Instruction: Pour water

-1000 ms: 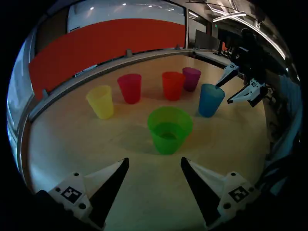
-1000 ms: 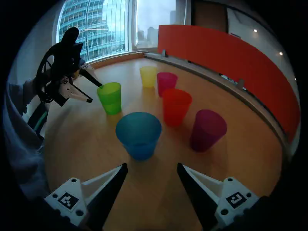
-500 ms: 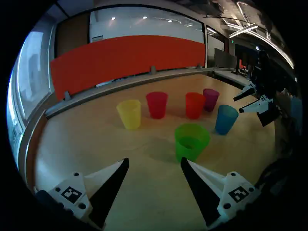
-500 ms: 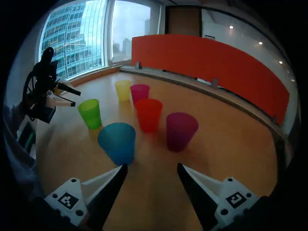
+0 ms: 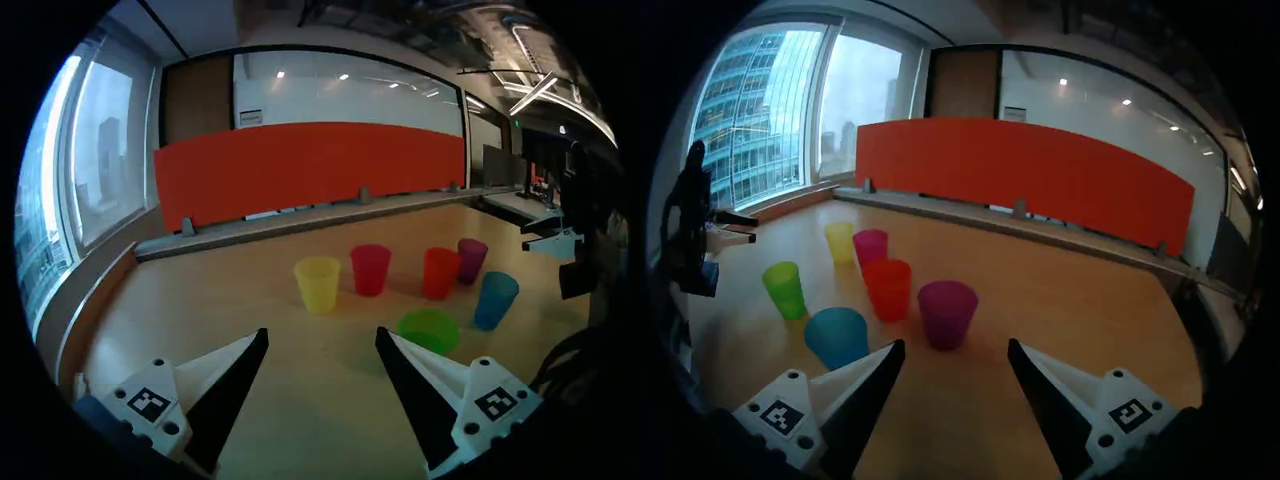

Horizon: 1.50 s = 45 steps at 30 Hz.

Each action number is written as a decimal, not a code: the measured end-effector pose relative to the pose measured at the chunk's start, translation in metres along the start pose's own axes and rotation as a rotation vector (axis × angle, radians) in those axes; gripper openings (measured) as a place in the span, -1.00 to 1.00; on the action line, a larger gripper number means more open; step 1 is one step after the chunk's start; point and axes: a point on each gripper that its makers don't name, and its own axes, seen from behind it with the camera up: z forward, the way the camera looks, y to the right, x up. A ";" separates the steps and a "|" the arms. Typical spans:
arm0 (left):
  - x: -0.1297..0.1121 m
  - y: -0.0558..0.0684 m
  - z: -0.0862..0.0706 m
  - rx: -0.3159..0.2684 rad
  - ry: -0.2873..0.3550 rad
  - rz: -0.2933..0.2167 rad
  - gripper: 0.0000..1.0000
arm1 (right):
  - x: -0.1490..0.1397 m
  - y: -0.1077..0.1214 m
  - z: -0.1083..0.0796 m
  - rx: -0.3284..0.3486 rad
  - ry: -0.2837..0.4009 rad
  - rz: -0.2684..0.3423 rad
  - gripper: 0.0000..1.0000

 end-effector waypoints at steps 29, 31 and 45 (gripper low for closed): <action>0.094 -0.023 -0.035 0.206 0.365 -0.094 1.00 | 0.111 0.074 -0.048 -0.408 0.475 0.182 0.99; 0.098 -0.024 -0.037 0.213 0.381 -0.102 1.00 | 0.113 0.076 -0.051 -0.423 0.485 0.178 0.99; 0.102 -0.027 -0.037 0.264 0.395 -0.084 1.00 | 0.117 0.066 -0.064 -0.493 0.501 0.089 0.98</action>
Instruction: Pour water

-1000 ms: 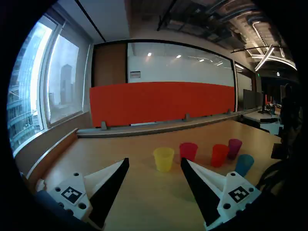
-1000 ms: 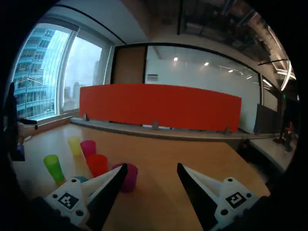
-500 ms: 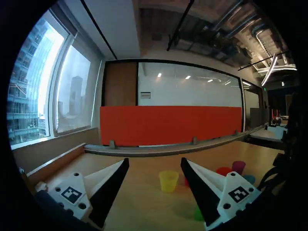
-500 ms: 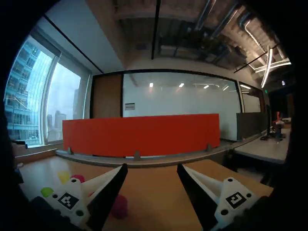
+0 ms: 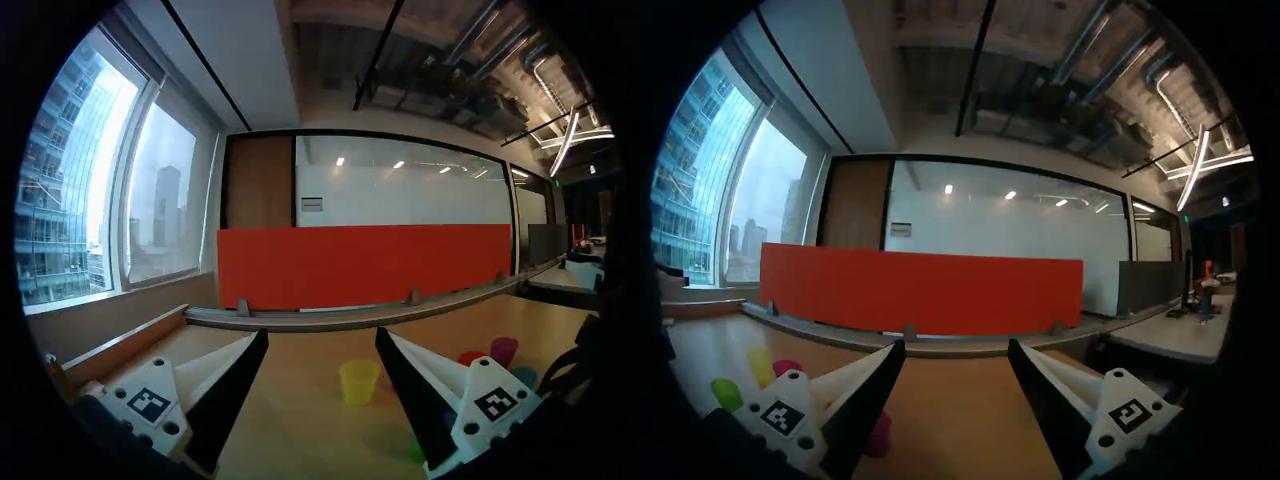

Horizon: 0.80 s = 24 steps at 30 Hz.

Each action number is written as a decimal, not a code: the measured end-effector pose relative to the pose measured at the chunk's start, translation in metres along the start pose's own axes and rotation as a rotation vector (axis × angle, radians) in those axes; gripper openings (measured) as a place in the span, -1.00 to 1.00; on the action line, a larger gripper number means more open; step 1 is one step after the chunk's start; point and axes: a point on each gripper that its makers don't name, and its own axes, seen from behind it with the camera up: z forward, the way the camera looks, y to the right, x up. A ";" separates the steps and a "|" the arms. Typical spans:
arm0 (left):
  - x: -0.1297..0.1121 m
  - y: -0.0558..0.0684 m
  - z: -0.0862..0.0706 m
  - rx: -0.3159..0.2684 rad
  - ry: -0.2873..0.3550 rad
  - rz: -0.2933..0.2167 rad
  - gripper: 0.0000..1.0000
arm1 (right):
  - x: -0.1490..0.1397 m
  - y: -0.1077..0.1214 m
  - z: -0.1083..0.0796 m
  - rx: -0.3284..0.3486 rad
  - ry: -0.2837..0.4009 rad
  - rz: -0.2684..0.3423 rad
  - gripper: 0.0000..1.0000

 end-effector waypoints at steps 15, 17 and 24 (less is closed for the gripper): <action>-0.027 -0.010 -0.007 0.043 0.006 -0.020 1.00 | -0.003 -0.002 -0.010 -0.024 0.005 -0.012 0.98; -0.036 -0.013 -0.009 0.052 0.000 -0.016 1.00 | -0.002 -0.002 -0.011 -0.030 0.011 -0.006 0.98; -0.064 -0.016 -0.011 0.056 -0.023 -0.032 1.00 | 0.003 -0.004 -0.017 -0.034 0.043 0.021 0.98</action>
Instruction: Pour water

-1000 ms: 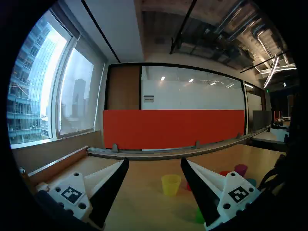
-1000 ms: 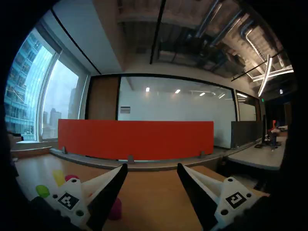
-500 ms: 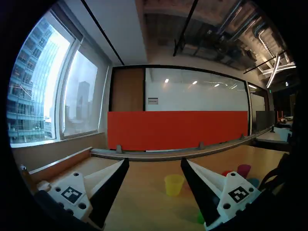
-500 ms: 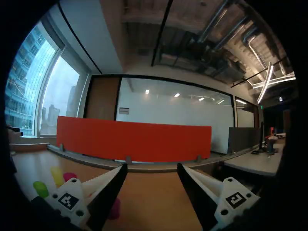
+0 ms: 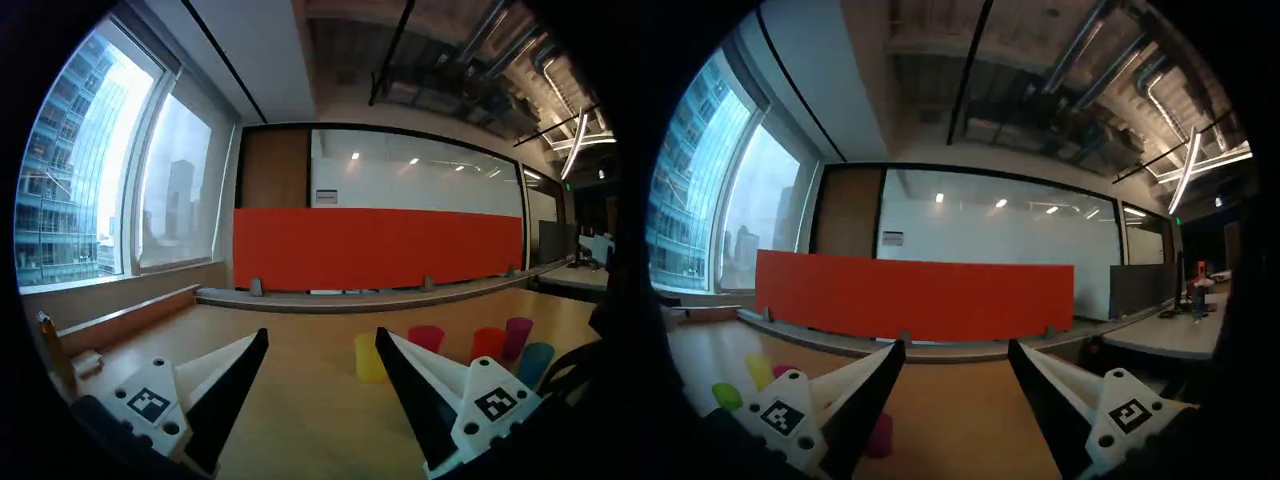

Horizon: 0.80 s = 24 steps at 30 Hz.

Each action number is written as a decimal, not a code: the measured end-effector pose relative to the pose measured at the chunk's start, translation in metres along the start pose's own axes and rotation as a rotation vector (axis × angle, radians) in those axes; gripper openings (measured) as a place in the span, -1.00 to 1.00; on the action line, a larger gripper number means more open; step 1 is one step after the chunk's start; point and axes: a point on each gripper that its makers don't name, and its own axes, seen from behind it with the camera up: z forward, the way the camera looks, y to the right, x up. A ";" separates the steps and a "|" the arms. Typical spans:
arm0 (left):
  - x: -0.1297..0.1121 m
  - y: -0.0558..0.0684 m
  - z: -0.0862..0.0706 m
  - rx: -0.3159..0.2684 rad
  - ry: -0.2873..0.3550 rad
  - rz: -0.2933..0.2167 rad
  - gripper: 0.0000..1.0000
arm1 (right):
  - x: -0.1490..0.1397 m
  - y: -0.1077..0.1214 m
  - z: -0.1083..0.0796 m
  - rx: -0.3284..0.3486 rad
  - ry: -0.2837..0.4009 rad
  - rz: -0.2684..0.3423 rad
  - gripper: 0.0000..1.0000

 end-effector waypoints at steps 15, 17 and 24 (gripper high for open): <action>-0.029 0.002 0.005 -0.004 -0.008 -0.021 1.00 | -0.014 0.000 -0.004 -0.008 -0.031 0.030 0.98; -0.030 0.004 0.007 -0.007 -0.005 -0.022 1.00 | -0.016 0.000 -0.004 -0.007 -0.036 0.032 0.98; -0.033 0.009 0.013 -0.018 -0.003 -0.023 1.00 | -0.020 0.004 -0.004 -0.011 -0.044 0.034 0.99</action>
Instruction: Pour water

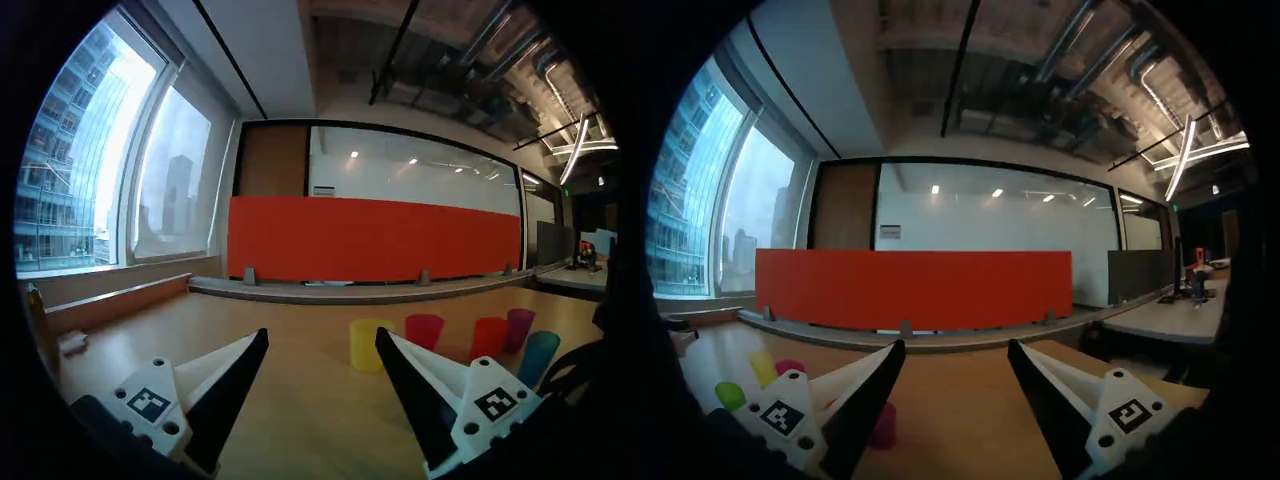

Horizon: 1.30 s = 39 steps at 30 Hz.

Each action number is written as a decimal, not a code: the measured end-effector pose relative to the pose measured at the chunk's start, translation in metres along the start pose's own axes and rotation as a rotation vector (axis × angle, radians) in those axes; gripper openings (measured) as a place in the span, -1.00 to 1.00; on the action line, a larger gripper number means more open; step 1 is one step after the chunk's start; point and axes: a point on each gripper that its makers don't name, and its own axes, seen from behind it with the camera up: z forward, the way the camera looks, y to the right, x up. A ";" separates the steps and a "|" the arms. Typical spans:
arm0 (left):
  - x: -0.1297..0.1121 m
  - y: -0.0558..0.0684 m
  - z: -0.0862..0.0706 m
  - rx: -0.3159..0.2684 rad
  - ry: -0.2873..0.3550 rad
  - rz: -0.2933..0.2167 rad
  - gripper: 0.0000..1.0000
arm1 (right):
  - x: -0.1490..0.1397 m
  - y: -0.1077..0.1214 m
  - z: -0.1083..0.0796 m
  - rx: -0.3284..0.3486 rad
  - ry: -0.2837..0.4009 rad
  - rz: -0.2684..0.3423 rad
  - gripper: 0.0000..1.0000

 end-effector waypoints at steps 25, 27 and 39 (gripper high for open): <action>-0.014 -0.004 0.005 0.003 -0.031 0.036 1.00 | -0.007 0.005 0.002 -0.005 -0.016 0.011 0.99; -0.015 -0.004 0.005 0.003 -0.032 0.037 1.00 | -0.007 0.005 0.002 -0.005 -0.016 0.012 0.98; -0.014 -0.004 0.005 0.003 -0.033 0.042 1.00 | -0.011 0.000 0.003 0.033 -0.023 -0.012 0.98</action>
